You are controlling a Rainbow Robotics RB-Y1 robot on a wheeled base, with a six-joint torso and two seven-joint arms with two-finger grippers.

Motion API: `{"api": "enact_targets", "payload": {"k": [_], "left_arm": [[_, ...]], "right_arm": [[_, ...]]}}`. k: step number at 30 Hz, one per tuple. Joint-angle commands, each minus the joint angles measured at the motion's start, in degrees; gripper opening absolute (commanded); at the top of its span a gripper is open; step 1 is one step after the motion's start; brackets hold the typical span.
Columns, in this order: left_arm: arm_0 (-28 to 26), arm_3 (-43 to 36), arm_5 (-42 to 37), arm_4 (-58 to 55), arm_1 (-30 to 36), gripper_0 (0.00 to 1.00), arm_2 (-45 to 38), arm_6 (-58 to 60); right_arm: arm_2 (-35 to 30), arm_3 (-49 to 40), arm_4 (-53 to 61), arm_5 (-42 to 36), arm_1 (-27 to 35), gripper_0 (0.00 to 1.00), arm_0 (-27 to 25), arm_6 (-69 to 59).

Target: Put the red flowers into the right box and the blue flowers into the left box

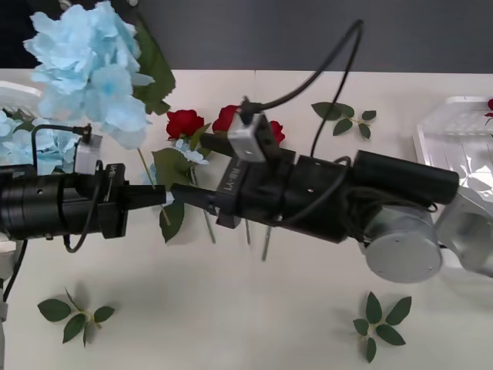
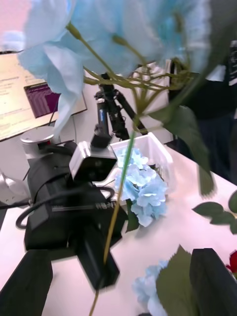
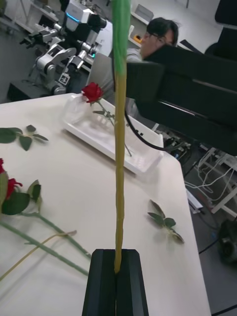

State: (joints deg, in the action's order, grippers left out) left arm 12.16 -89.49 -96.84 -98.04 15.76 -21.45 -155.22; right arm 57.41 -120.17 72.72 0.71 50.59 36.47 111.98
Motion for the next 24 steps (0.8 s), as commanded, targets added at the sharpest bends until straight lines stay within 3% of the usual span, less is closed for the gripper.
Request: {"api": "enact_targets", "payload": {"k": [1, 8, 10, 17, 24], "left_arm": [[-3.2, -4.4, 1.4, -0.7, 4.3, 0.00, -3.1, 0.2], [-11.4, -14.1, 8.7, 0.7, 11.0, 0.00, -7.5, 8.6], [-13.8, -16.3, 11.5, 1.7, 12.4, 0.00, -9.5, 11.2], [-20.2, -19.4, 18.6, 7.1, 15.6, 0.00, -16.2, 18.5], [-23.1, -19.5, 24.6, 16.6, 16.1, 0.00, -22.9, 25.8]], "right_arm": [[-7.3, -7.8, -0.2, -0.5, 4.4, 0.82, -10.0, 1.4], [-31.2, -20.0, 1.3, -17.7, 6.3, 0.82, -30.8, -1.4], [-37.0, -22.0, 2.7, -23.7, 5.6, 0.82, -33.9, -3.8], [-51.8, -22.7, 12.8, -42.6, 2.1, 0.82, -36.3, -12.0], [-56.3, -23.3, 11.5, -59.7, 1.4, 0.82, -30.0, -34.0]]}}
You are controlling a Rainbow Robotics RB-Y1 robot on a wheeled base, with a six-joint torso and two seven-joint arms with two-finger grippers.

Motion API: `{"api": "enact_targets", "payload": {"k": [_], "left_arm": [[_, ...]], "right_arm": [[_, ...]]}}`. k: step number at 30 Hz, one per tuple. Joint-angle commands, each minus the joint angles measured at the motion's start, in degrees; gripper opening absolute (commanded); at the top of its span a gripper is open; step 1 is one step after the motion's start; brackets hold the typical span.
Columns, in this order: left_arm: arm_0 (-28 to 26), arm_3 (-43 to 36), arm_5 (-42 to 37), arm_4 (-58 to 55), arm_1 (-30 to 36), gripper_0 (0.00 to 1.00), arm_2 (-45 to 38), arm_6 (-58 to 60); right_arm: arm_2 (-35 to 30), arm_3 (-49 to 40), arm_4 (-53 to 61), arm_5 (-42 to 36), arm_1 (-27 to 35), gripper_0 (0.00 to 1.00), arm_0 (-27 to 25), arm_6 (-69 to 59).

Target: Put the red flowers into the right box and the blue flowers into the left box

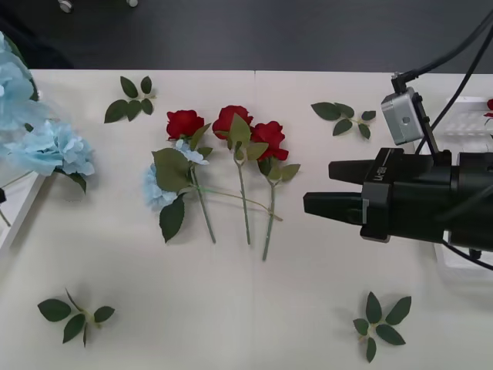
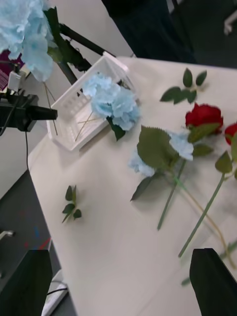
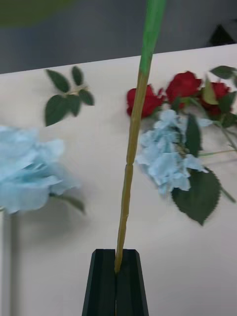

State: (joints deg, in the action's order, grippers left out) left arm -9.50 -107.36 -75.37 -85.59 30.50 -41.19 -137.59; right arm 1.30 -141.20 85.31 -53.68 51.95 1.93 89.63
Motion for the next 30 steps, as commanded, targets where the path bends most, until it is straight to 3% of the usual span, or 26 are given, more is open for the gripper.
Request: {"api": "enact_targets", "payload": {"k": [1, 5, 9, 15, 17, 22, 30], "left_arm": [[-1.4, -1.6, 3.9, 5.8, 1.4, 0.00, -3.8, 9.4], [-1.4, -1.5, 7.3, 14.9, 1.4, 0.00, -6.0, 15.1], [-1.2, -1.5, 10.7, 22.8, 1.4, 0.00, -6.2, 20.3], [2.3, 1.1, 11.4, 32.6, 1.4, 0.00, -6.3, 25.4], [4.9, 3.9, 11.5, 36.2, 1.5, 0.00, -6.3, 25.4], [9.3, 9.4, 13.2, 41.3, 2.1, 0.01, -5.8, 25.4], [15.2, 16.9, 15.4, 49.3, 3.2, 0.01, -4.8, 25.6]], "right_arm": [[-0.2, -2.6, -2.1, -7.5, 0.1, 0.82, 5.8, -15.0], [1.1, -3.5, -6.4, -16.9, -1.1, 0.82, 11.6, -29.6], [5.0, -3.6, -11.1, -21.2, -2.3, 0.82, 16.5, -41.6], [14.8, -3.6, -20.5, -25.3, -2.7, 0.82, 24.3, -60.7], [21.5, -2.9, -27.1, -27.3, -3.3, 0.82, 27.9, -69.5], [31.7, 0.7, -39.2, -30.0, -6.3, 0.82, 31.6, -79.3], [40.3, 11.3, -53.2, -30.5, -11.9, 0.82, 33.8, -85.6]]}}
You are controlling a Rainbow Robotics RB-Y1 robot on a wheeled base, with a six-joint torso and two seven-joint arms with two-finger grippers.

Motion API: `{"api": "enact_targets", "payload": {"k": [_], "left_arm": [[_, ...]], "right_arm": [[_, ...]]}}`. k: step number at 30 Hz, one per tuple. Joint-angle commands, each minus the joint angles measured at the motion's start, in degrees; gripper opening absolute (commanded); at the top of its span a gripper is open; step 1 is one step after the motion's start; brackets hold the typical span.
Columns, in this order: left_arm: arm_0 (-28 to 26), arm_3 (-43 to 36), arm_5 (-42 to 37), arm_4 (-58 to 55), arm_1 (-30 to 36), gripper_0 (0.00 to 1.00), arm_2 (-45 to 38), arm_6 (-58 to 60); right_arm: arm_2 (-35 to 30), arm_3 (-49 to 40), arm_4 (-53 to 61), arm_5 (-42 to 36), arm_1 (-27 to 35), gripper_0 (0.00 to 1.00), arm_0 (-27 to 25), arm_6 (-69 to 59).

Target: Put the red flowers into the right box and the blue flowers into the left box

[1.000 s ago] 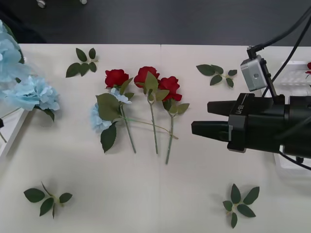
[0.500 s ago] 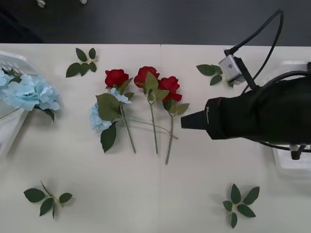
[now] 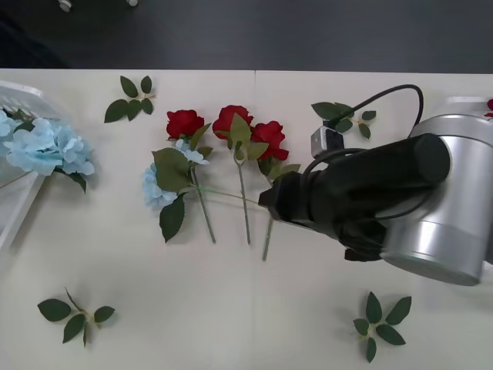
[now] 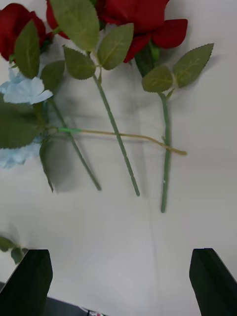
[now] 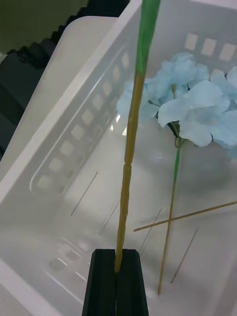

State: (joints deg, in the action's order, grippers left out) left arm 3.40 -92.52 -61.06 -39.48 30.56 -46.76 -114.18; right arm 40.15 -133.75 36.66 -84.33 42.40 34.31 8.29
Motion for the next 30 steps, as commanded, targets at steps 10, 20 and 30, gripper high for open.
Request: {"api": "enact_targets", "payload": {"k": [10, 20, 30], "left_arm": [[5.4, 5.0, 1.4, 9.3, 3.1, 0.40, 1.2, 3.4], [3.5, 3.5, 1.3, 0.0, 3.1, 1.00, 3.8, 4.0], [1.8, -4.7, -10.4, -14.9, 3.5, 1.00, 6.1, 14.2]], "right_arm": [[4.2, 19.4, -7.7, -0.6, -6.8, 0.82, 5.9, -4.3], [7.5, 31.6, -5.3, 0.2, -9.0, 0.82, 12.2, -4.4], [11.4, 40.5, 0.7, 0.8, -10.3, 0.82, 18.3, -0.4]]}}
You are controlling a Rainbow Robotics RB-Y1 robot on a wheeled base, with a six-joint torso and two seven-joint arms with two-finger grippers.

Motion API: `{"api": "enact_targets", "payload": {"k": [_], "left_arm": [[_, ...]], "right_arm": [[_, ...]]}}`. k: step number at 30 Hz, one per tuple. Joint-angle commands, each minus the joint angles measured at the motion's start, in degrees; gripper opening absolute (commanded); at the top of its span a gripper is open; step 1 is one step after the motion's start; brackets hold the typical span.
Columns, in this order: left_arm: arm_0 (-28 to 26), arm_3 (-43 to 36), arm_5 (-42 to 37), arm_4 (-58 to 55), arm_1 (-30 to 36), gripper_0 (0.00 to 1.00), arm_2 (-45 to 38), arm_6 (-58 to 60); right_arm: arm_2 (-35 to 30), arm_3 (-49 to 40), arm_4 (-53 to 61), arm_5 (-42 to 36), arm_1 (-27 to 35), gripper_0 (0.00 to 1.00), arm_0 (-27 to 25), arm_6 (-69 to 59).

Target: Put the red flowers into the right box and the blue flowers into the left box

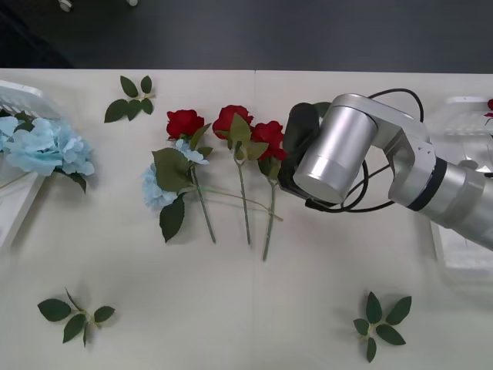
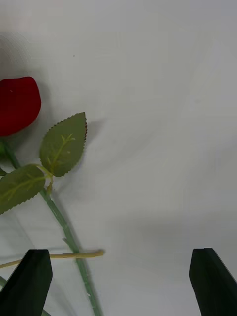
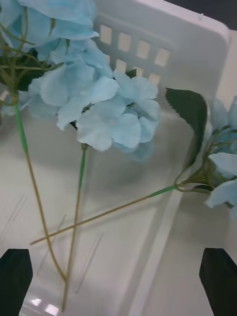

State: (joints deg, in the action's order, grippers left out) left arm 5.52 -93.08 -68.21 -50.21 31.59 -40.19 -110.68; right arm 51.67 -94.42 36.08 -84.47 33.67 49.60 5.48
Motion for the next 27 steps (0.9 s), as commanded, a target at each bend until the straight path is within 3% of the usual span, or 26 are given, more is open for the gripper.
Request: {"api": "enact_targets", "payload": {"k": [1, 8, 16, 27], "left_arm": [[-0.3, -4.8, -4.0, -5.2, 2.5, 1.00, -0.1, 12.3], [-0.3, -11.2, -8.9, -8.0, 2.5, 1.00, 4.1, 27.9], [-0.8, -25.0, -14.1, -3.3, 2.4, 1.00, 13.0, 50.7], [-0.7, -37.7, -16.6, 4.9, -6.3, 1.00, 21.9, 73.0]], "right_arm": [[-0.3, 1.4, 1.6, 1.1, -1.6, 0.82, 3.0, 3.8], [-0.7, 2.1, 4.1, 2.2, -0.6, 0.82, 3.2, 13.0], [-0.7, 4.1, 5.5, 4.8, -1.1, 0.82, 3.2, 22.6], [-0.6, 9.1, 3.7, 5.8, -5.3, 0.82, 3.4, 24.6]]}}
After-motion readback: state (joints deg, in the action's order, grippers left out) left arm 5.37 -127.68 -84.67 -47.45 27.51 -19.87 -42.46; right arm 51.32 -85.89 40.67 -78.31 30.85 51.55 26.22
